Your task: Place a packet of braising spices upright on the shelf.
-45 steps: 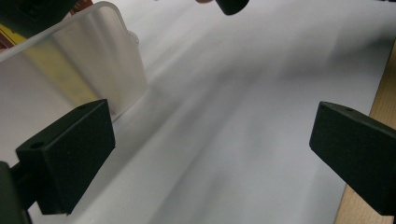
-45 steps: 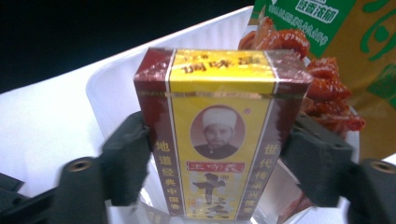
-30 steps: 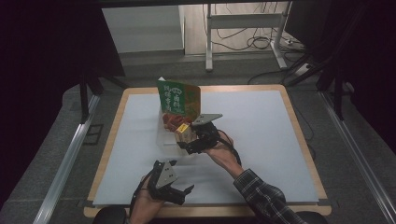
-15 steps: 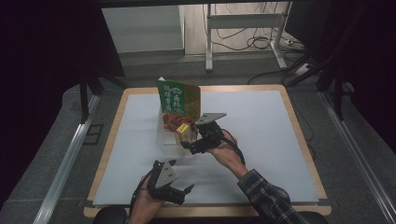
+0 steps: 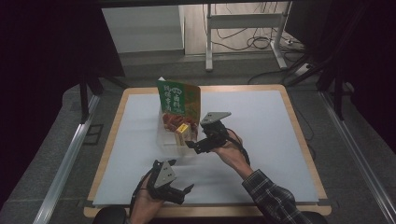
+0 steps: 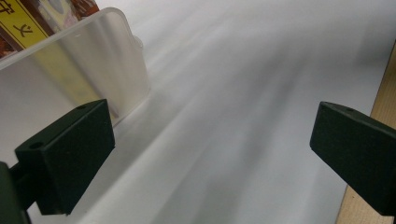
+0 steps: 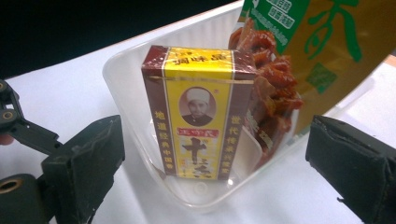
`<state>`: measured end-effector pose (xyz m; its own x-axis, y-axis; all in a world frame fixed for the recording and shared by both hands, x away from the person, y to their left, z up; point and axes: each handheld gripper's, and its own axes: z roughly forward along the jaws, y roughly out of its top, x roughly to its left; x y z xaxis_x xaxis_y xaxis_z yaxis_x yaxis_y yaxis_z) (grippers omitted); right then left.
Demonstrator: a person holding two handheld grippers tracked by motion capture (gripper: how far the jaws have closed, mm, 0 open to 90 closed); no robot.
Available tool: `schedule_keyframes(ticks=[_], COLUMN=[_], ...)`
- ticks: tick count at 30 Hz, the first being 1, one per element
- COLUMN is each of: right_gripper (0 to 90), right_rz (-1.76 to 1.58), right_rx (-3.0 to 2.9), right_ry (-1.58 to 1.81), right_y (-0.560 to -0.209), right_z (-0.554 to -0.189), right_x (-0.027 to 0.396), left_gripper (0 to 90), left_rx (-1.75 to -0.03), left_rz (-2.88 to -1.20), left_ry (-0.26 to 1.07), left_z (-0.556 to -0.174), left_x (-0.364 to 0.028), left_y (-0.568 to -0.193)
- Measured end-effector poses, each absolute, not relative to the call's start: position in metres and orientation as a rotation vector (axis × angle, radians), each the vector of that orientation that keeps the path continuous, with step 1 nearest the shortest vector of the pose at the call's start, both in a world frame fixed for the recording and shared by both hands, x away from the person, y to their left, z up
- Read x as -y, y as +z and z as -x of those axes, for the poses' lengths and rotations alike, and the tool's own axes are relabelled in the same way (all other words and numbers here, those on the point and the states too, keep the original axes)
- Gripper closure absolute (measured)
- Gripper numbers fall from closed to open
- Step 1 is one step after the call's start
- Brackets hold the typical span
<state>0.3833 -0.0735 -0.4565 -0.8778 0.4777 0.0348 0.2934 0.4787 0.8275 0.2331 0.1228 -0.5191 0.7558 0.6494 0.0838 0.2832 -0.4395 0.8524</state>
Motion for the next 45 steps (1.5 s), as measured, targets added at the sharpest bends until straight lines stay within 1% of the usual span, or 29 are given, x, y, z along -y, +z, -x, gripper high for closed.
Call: schedule_keyframes(ticks=[24, 33, 45], right_gripper=[4.4, 0.4, 0.0], right_rz=[-0.681, -0.700, -0.742], right_rx=[-2.517, -2.509, -2.507], right_ry=[1.308, 1.279, 1.256], right_y=[-0.453, -0.451, -0.453], right_z=[-0.381, -0.374, -0.364], right_x=[0.100, 0.120, 0.148], left_gripper=[0.0, 0.0, 0.0], left_rx=[-0.694, -0.691, -0.694], left_rz=[-2.043, -2.047, -2.045], left_ry=[0.501, 0.496, 0.484], left_z=[-0.233, -0.234, -0.235], left_x=[-0.122, -0.122, -0.122], left_y=[-0.520, -0.520, -0.521])
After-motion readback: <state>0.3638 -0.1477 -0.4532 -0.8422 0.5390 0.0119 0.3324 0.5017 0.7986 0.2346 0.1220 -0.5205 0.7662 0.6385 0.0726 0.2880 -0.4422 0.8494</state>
